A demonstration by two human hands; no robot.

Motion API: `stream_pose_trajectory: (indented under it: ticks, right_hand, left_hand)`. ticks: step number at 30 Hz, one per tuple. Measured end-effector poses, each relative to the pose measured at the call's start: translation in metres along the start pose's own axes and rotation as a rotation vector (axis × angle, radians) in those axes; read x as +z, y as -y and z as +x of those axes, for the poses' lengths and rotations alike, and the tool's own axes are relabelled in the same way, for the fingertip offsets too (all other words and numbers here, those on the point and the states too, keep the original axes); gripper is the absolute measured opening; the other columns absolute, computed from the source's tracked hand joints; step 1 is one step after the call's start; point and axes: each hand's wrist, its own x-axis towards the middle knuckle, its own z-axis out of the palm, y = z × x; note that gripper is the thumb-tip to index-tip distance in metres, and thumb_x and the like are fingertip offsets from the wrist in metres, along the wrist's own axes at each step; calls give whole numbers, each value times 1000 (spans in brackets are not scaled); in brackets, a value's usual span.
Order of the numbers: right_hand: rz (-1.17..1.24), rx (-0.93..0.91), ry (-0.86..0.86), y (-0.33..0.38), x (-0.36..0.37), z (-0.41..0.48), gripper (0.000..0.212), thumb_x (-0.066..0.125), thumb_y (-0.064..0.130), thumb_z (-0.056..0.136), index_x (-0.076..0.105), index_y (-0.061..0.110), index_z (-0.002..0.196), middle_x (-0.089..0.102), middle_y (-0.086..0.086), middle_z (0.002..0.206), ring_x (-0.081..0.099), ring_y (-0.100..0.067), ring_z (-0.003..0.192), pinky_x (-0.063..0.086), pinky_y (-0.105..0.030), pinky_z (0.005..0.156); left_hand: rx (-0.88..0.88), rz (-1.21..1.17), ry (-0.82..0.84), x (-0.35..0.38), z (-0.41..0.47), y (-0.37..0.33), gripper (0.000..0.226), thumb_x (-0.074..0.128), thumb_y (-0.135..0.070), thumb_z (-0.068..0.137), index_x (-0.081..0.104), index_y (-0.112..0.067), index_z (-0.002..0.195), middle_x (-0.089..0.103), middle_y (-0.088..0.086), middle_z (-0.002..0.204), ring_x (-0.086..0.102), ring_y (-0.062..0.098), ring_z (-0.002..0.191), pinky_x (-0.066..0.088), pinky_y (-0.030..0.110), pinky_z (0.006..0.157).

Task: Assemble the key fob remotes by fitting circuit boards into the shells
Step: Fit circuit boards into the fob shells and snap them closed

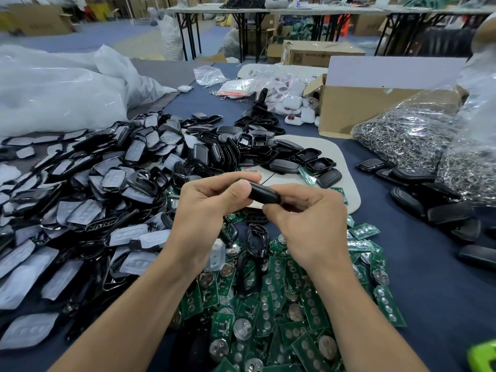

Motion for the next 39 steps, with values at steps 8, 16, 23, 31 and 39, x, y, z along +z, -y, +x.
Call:
stream_pose_trajectory:
  ticks: [8,16,23,31,39]
  right_hand:
    - [79,-55,-56,1,0,1,29,79,8,72,83,32,88,78,5,81,71,-18,79,59,-35,77]
    - [14,-29,-63,1,2,-2,21,86,15,76,82,32,86,76,14,76,72,-10,73,57,-25,70]
    - [560,428,70,-1,11,-2,14,75,0,89,82,12,93,80,-11,86,69,-15,69,59,-25,65]
    - [616,432,189,-2,18,-6,10,73,10,94,81,10,99,78,-19,89,69,-27,77,57,-45,77]
    - [537,405,221,-4,18,-7,12,72,7,95,82,11,100,79,-17,90,72,-20,72,60,-40,78]
  left_hand:
    - [-61,-63,10,-4,4,-3,23,67,-26,85,85,-15,95,79,13,115,72,29,117,60,34,94]
    - [49,62,66,6,0,3,18,72,-18,87,85,-21,100,82,4,103,77,16,101,58,21,86]
    - [81,71,-35,20,-6,11,21,75,-19,93,83,-32,105,82,-3,105,77,12,102,58,20,84]
    - [160,227,-109,22,-11,12,25,65,-16,101,80,-35,107,81,-8,89,78,13,71,60,20,59]
    - [115,203,-99,19,-10,13,25,62,-21,102,84,-32,99,80,3,78,79,21,71,61,28,56]
